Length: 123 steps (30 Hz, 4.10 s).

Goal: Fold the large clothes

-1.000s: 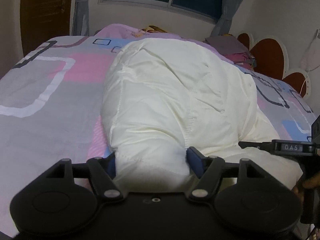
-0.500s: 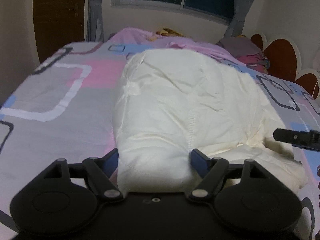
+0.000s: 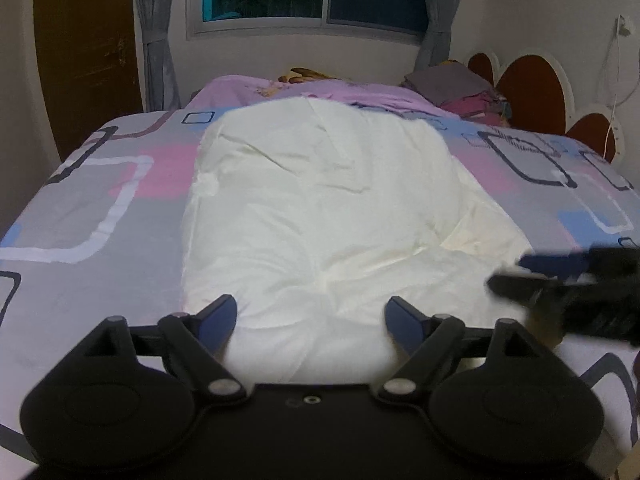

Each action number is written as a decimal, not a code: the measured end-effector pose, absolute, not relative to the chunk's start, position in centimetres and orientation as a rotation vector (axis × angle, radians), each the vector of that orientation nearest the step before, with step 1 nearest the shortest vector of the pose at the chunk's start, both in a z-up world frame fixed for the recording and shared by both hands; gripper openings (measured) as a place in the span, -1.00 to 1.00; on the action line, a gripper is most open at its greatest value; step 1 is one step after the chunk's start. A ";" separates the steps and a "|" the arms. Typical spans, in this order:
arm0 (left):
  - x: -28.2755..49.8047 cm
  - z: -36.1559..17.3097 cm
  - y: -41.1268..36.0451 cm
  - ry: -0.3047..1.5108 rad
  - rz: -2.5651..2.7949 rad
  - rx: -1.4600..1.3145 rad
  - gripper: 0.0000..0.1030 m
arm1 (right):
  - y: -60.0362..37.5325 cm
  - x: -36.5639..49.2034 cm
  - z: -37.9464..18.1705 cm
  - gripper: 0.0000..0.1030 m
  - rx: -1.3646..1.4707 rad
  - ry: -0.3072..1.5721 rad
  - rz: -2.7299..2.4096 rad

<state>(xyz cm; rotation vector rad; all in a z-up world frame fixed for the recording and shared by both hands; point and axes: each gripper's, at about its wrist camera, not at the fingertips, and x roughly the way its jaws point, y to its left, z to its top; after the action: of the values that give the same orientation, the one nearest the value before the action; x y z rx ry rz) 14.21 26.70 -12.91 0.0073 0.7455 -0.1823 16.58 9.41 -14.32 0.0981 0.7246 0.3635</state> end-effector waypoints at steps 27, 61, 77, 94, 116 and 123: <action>4.6 -8.4 23.8 0.768 0.047 -0.077 1.00 | 5.0 8.6 -10.2 0.89 0.145 0.635 0.369; -14.5 0.6 21.1 0.594 0.241 -0.062 0.99 | 1.7 -14.4 1.3 1.00 0.140 0.366 0.319; -14.9 0.7 21.1 0.594 0.240 -0.075 0.99 | 1.4 -14.6 1.3 1.00 0.143 0.349 0.326; -14.4 0.5 21.4 0.603 0.248 -0.081 0.99 | 1.8 -14.1 0.9 1.00 0.139 0.369 0.334; -13.2 0.4 21.5 0.620 0.236 -0.083 1.00 | 1.9 -12.9 0.4 1.00 0.146 0.393 0.329; -11.4 -0.7 21.4 0.680 0.192 -0.078 1.00 | 1.6 -11.7 -0.5 1.00 0.157 0.420 0.305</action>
<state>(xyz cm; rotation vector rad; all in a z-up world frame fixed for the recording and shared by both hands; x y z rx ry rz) -11.39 21.40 -0.65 -0.0777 0.6798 0.1916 -11.70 1.59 -0.53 0.1568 0.4204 0.3055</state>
